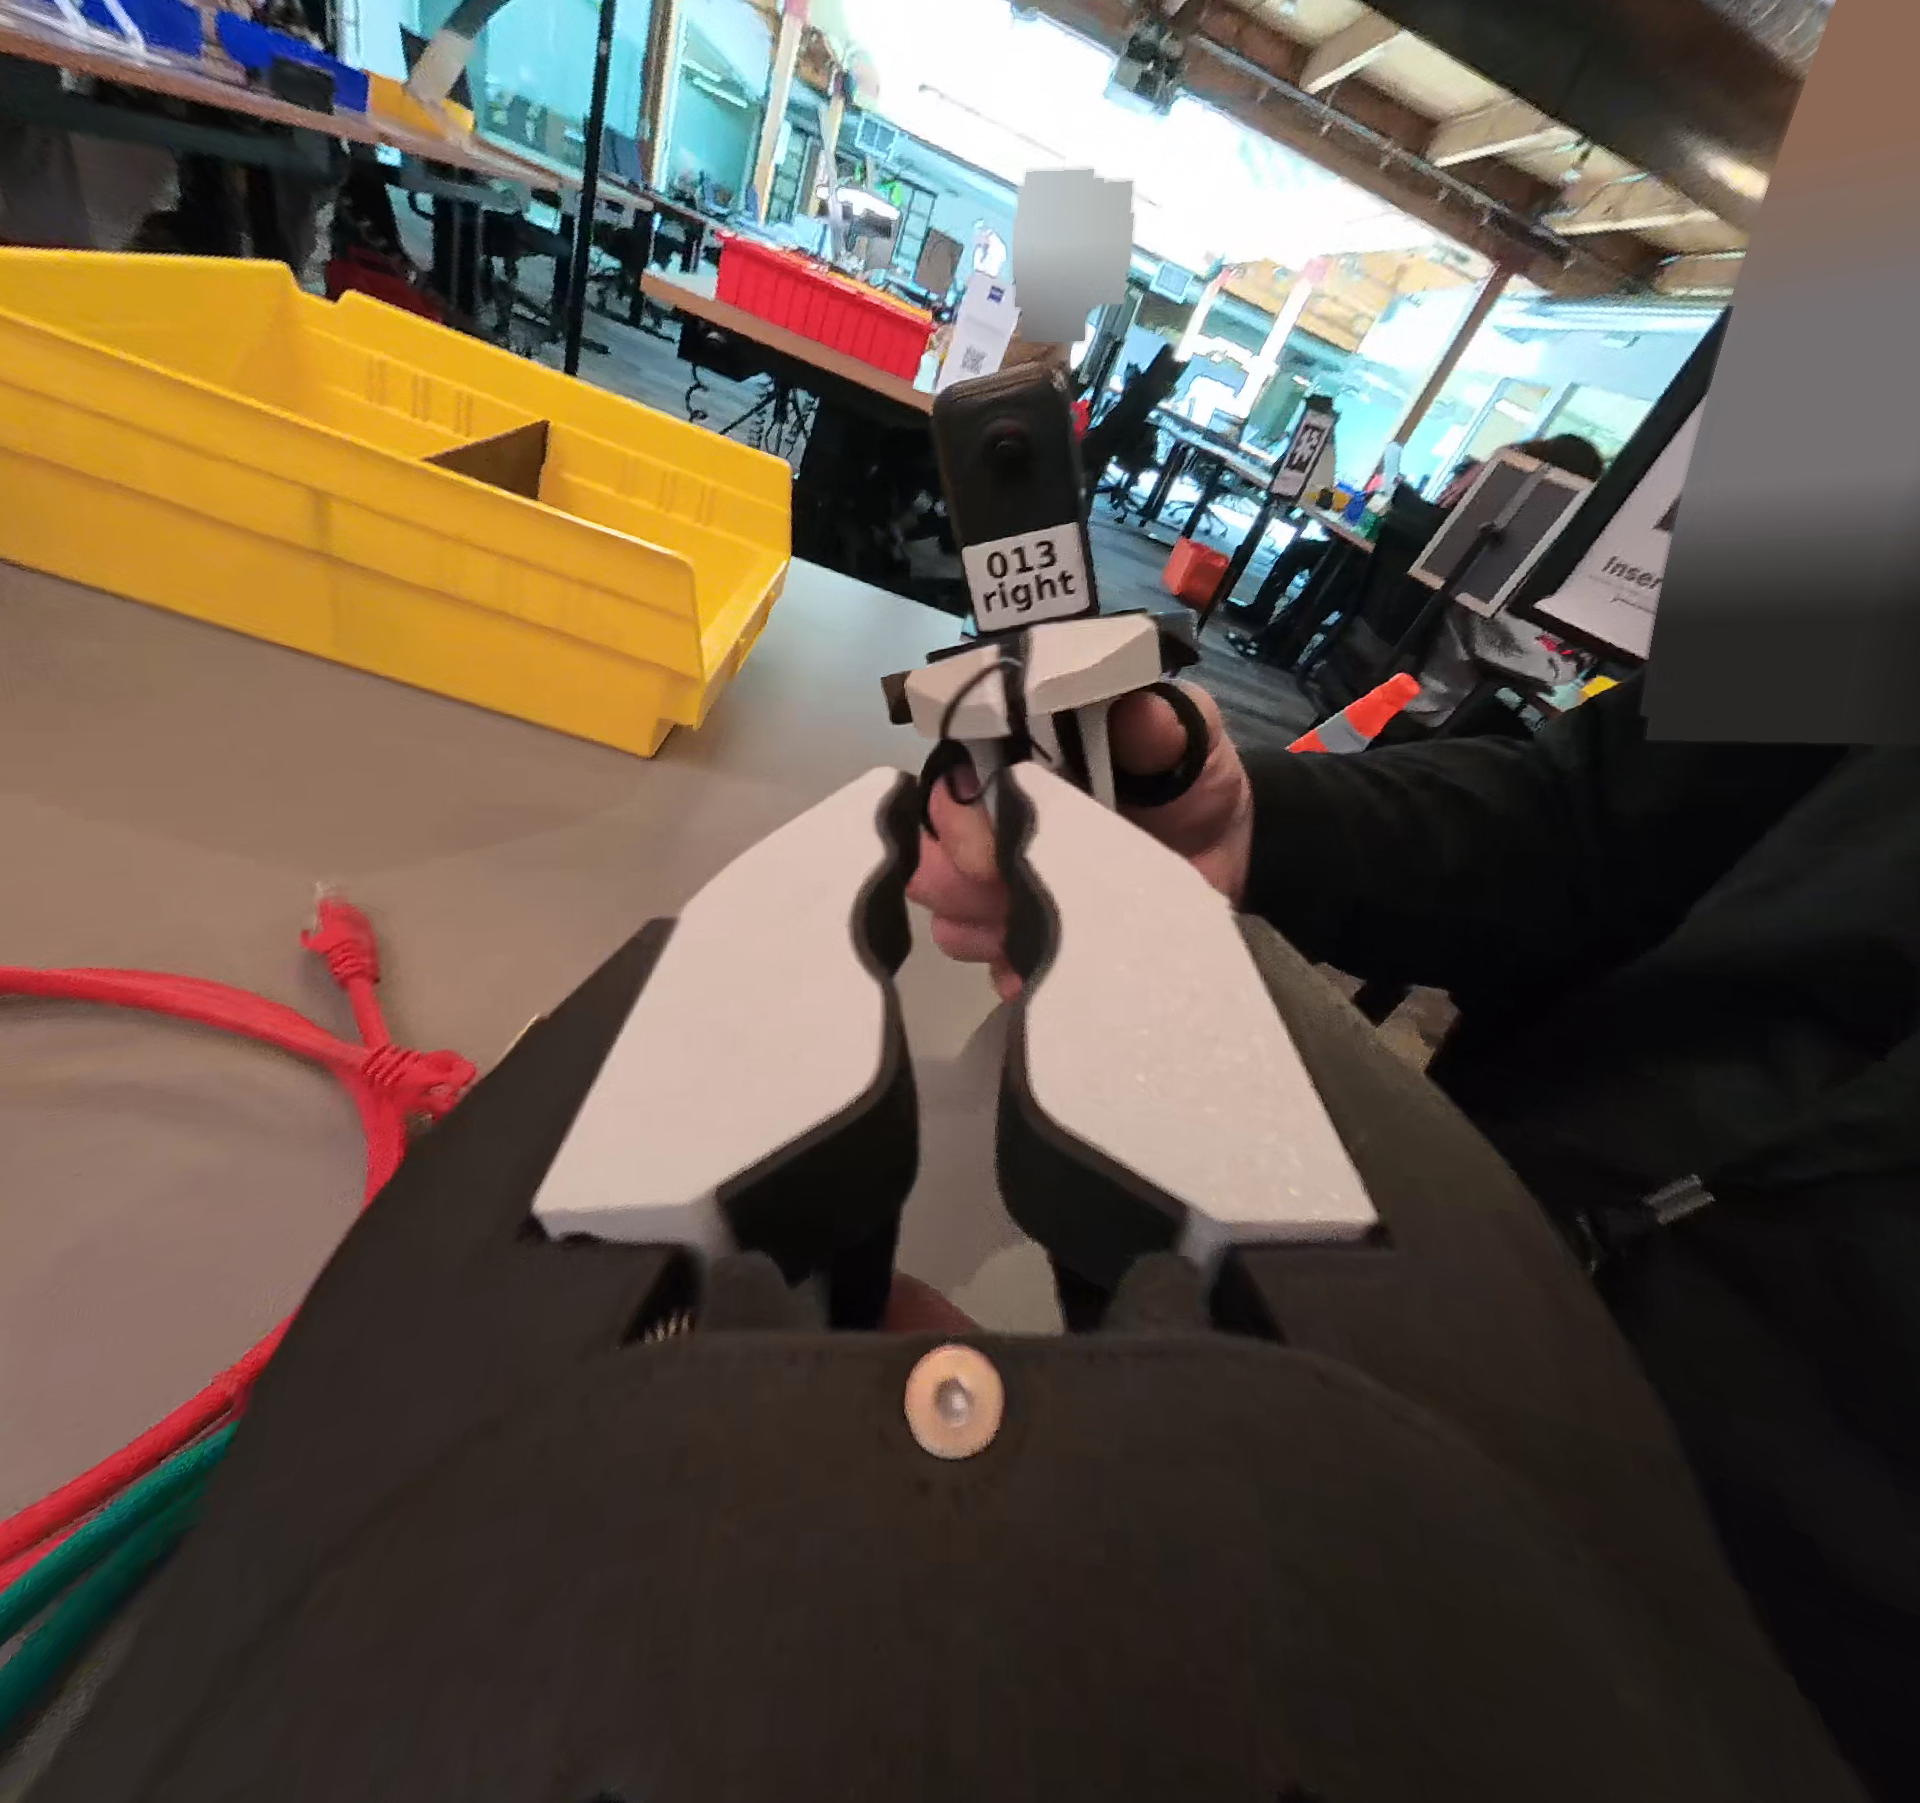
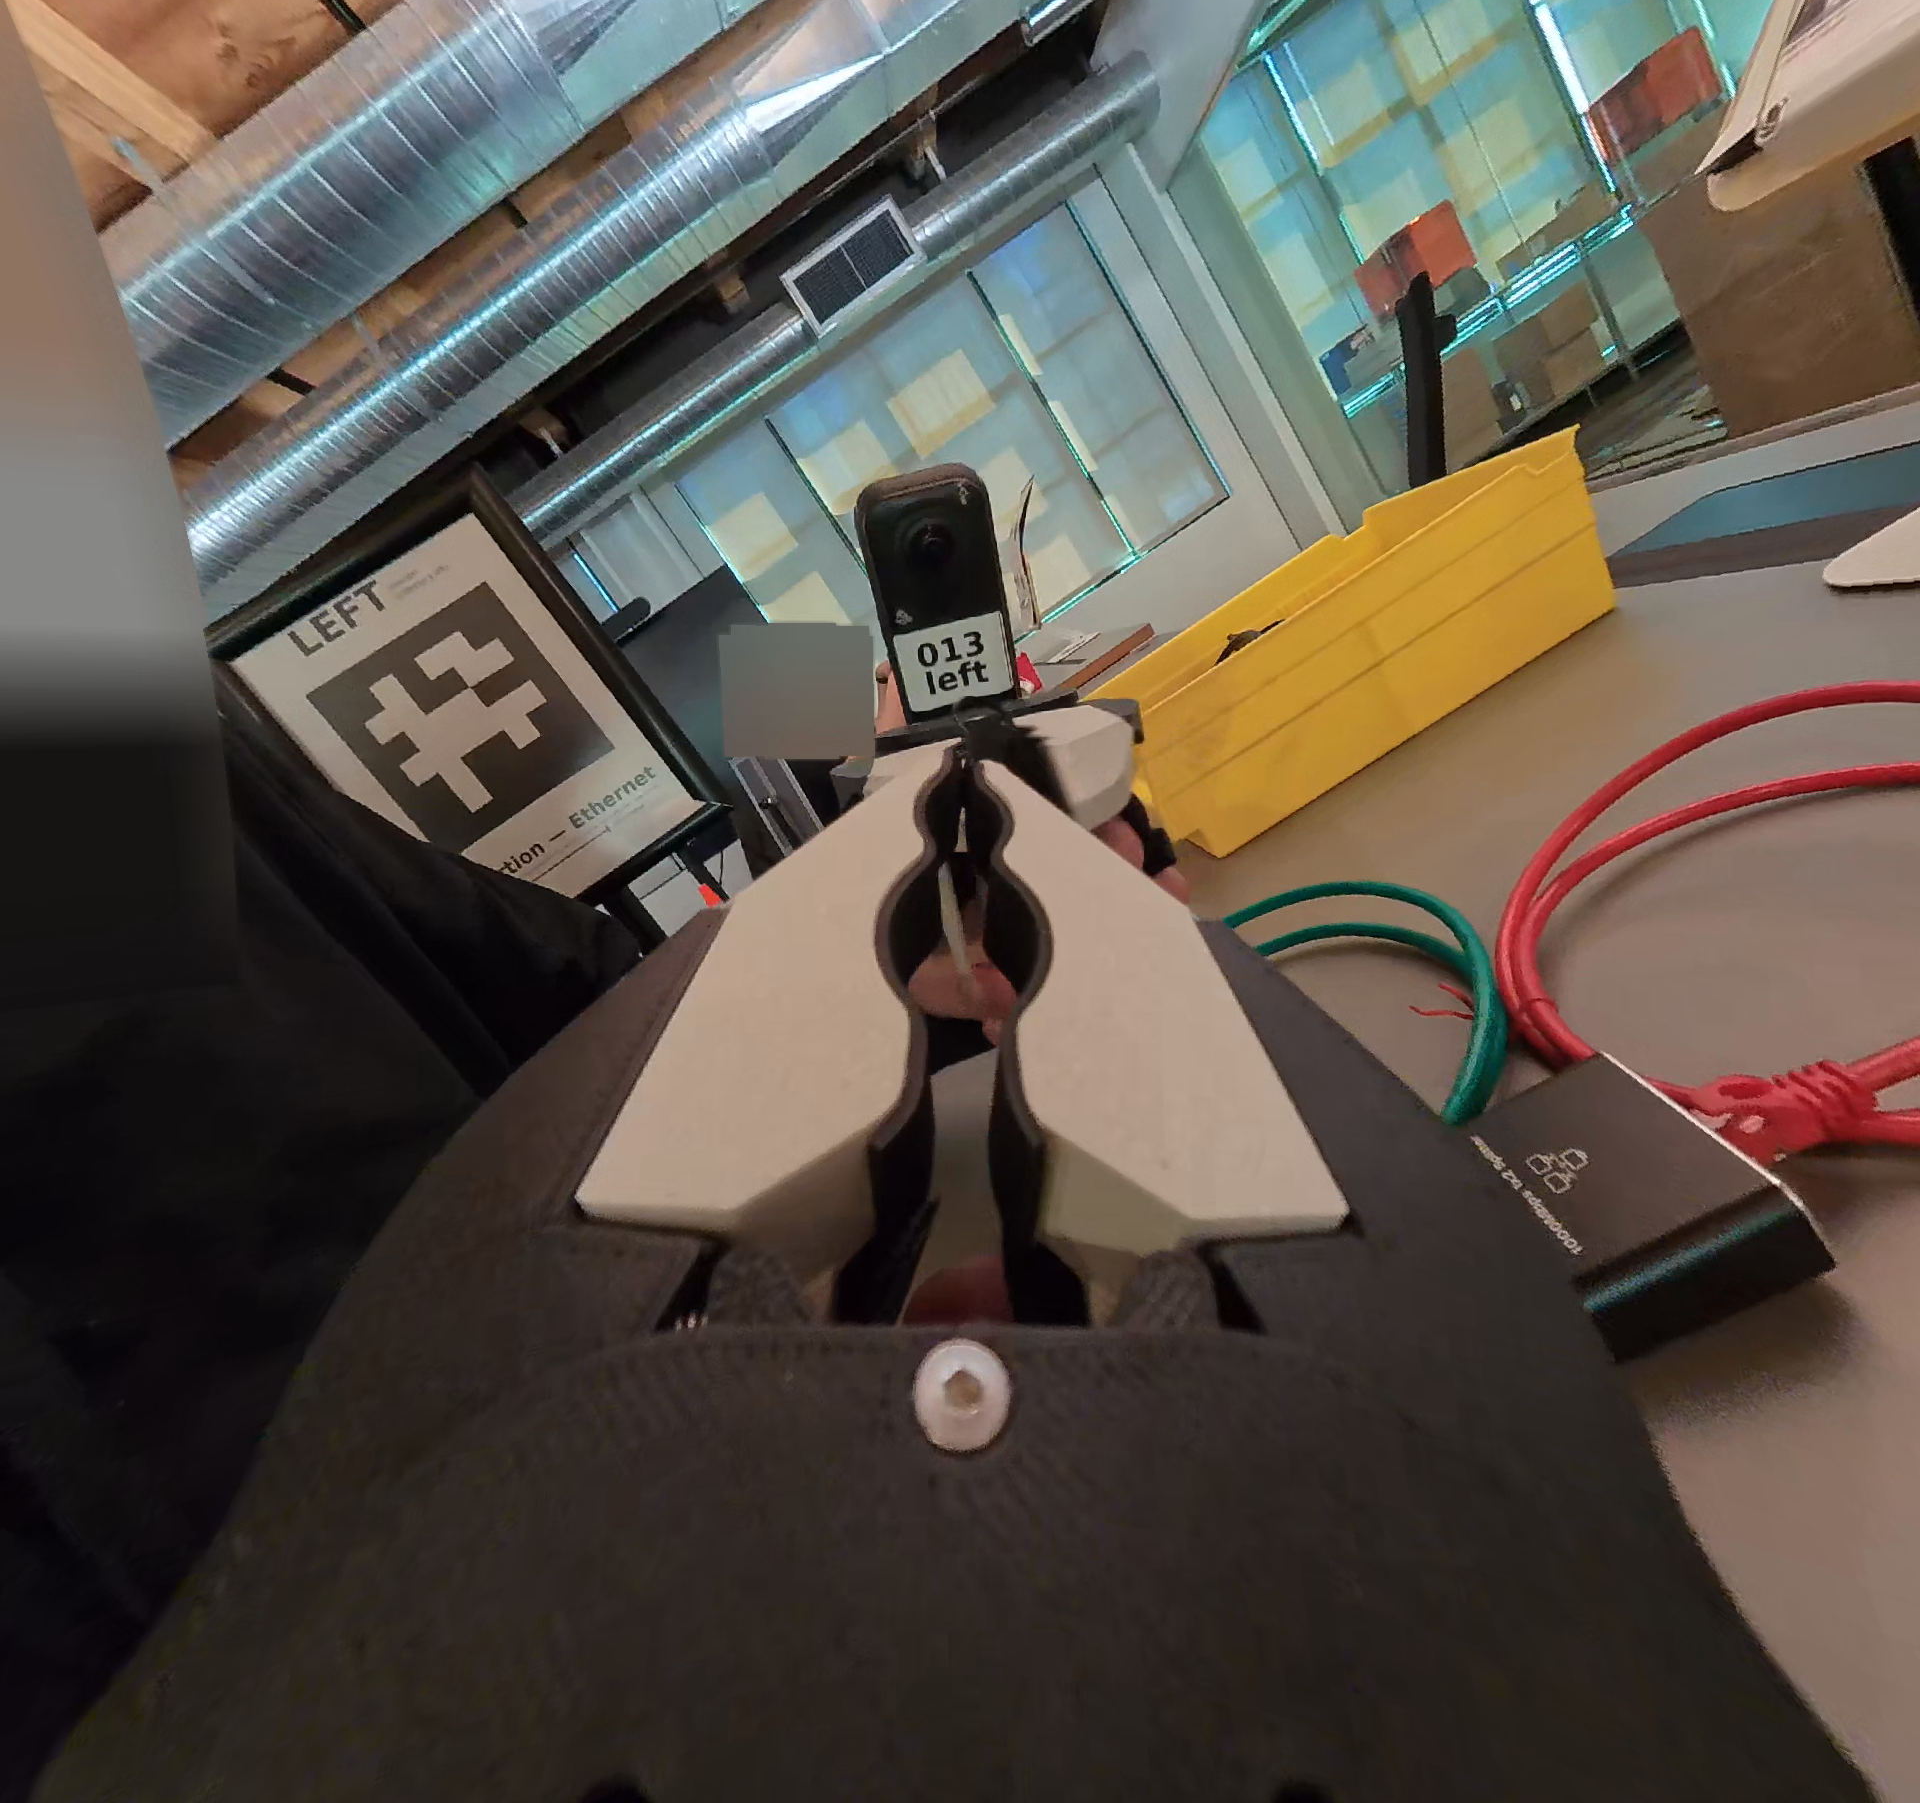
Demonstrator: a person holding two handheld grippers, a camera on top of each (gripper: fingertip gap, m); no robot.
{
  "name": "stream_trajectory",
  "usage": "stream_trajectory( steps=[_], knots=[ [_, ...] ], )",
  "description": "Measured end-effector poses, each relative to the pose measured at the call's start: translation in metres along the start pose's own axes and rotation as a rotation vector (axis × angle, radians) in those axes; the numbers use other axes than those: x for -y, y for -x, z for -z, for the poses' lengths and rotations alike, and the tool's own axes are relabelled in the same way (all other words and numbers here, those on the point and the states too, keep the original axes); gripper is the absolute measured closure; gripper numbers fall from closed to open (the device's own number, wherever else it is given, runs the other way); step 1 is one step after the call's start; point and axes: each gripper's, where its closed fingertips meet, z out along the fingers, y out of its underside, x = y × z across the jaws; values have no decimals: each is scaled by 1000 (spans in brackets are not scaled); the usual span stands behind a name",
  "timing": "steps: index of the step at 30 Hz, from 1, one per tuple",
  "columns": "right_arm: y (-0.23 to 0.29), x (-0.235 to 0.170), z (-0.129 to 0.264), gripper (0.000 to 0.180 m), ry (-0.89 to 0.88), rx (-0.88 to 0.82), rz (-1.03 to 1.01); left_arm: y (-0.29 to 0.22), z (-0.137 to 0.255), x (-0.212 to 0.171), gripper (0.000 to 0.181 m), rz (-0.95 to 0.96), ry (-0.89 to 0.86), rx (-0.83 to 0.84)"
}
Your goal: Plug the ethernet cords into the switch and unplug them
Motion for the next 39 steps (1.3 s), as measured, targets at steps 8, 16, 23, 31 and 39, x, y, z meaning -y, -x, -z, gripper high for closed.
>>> stream_trajectory(
  steps=[8,16,23,31,39],
  knots=[
    [-3,3,4,180,20,-28,48,-5,5,3,177,-7,-2,-43],
    [2,5,4,180,12,-7,38,-10,2,-4,171,-81,50,-40],
    [6,9,2,180,-41,35,-21,-14,-2,10,156,-150,-76,-16],
    [5,10,4,180,-51,38,-28,-17,-5,10,175,-113,-88,-61],
    [6,8,3,180,-14,14,29,-21,-4,-1,179,-130,31,-87]
  ],
)
